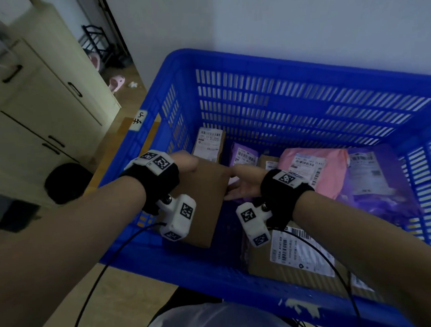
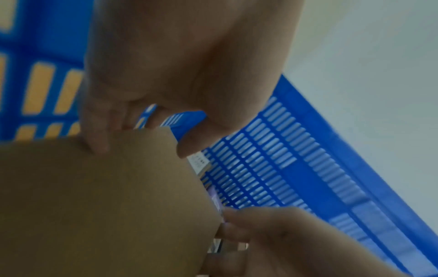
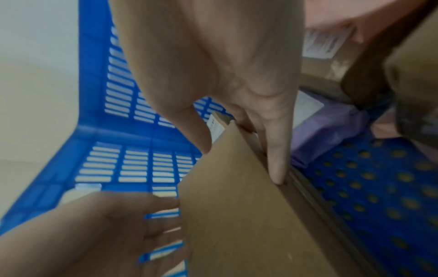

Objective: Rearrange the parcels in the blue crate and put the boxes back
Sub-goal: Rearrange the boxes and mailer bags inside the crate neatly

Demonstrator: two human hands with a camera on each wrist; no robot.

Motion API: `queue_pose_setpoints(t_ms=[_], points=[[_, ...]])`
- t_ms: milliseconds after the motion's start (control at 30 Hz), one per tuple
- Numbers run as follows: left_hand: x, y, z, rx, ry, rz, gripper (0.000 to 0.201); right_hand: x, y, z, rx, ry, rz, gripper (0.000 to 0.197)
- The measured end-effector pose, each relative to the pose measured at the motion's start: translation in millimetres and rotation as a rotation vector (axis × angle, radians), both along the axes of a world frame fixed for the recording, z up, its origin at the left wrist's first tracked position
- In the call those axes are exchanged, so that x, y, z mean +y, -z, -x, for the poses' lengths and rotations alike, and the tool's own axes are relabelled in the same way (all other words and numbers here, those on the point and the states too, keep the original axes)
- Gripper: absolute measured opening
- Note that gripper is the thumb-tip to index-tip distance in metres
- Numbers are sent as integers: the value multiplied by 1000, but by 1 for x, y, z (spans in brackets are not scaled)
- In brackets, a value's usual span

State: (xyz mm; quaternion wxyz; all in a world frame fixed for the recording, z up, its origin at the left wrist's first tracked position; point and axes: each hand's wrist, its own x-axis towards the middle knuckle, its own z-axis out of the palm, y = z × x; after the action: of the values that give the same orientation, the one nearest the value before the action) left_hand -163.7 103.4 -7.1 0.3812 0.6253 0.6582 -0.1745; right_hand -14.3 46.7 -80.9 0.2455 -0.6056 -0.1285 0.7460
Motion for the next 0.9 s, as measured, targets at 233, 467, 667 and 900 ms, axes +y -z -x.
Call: queue_pose_setpoints(t_ms=[233, 467, 667, 900], points=[[10, -23, -6, -158, -35, -75, 40, -1, -29, -22, 9, 80, -95, 41], [43, -32, -9, -396, -69, -82, 88, 2, -72, -47, 3, 234, -245, 20], [27, -79, -17, -644, -244, -106, 67, -7, -115, -62, -56, 298, -376, 16], [22, -97, -10, -773, -340, -105, 57, -27, -140, -75, -9, 249, -460, 37]])
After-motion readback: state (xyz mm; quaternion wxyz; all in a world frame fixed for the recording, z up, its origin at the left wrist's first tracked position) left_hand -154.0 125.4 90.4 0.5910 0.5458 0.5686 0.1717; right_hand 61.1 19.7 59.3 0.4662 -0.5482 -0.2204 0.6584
